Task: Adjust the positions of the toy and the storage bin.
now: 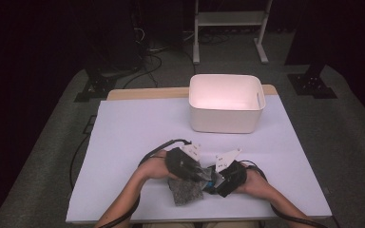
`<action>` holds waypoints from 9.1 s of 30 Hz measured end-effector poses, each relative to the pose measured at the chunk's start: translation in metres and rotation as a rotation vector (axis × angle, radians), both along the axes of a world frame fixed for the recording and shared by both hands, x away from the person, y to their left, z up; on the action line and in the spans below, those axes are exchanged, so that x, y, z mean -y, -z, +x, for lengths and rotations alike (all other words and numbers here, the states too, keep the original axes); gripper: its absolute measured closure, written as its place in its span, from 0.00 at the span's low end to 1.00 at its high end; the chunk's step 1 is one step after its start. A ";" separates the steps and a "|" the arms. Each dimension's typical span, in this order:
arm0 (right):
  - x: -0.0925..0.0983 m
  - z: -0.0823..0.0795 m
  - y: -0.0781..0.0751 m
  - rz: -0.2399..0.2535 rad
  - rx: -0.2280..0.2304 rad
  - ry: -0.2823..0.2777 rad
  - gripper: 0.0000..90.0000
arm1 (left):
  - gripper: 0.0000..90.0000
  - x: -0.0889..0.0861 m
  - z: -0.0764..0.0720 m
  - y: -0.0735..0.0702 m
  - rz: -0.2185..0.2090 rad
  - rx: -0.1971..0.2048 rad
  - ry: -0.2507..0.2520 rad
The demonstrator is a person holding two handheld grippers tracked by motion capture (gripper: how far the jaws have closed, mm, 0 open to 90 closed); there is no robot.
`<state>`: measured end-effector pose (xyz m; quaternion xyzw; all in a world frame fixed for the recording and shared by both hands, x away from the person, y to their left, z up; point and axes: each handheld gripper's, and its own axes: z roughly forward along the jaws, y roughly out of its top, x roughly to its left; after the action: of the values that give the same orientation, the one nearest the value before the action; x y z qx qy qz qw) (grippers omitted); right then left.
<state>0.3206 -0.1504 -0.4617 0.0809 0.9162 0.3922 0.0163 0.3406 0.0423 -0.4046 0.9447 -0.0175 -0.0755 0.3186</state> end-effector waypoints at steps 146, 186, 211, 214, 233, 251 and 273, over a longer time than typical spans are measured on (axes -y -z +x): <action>-0.011 -0.005 -0.021 0.058 0.015 0.024 0.40 | 0.67 -0.057 0.027 -0.004 0.149 -0.108 -0.209; -0.029 -0.006 -0.022 0.019 -0.096 -0.047 0.34 | 0.72 -0.077 -0.013 -0.025 0.026 -0.024 -0.134; -0.028 -0.018 -0.030 0.067 -0.101 -0.160 0.64 | 0.80 -0.082 -0.021 -0.033 0.019 -0.001 -0.115; -0.030 -0.018 -0.032 0.053 -0.067 -0.159 0.64 | 0.80 -0.085 -0.021 -0.033 0.015 0.005 -0.121; -0.018 0.008 -0.032 0.059 -0.006 -0.033 0.64 | 0.83 -0.105 -0.008 -0.042 0.032 0.111 -0.193; 0.011 0.004 -0.027 0.056 -0.028 0.029 0.63 | 0.83 -0.077 -0.007 -0.036 0.102 0.118 -0.135; 0.007 -0.001 -0.026 0.058 0.011 0.023 0.64 | 0.86 0.009 -0.001 -0.044 0.092 0.167 0.016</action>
<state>0.3195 -0.1575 -0.4356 0.0897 0.9033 0.4188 0.0236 0.3396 0.0332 -0.3602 0.9612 -0.0481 0.0004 0.2715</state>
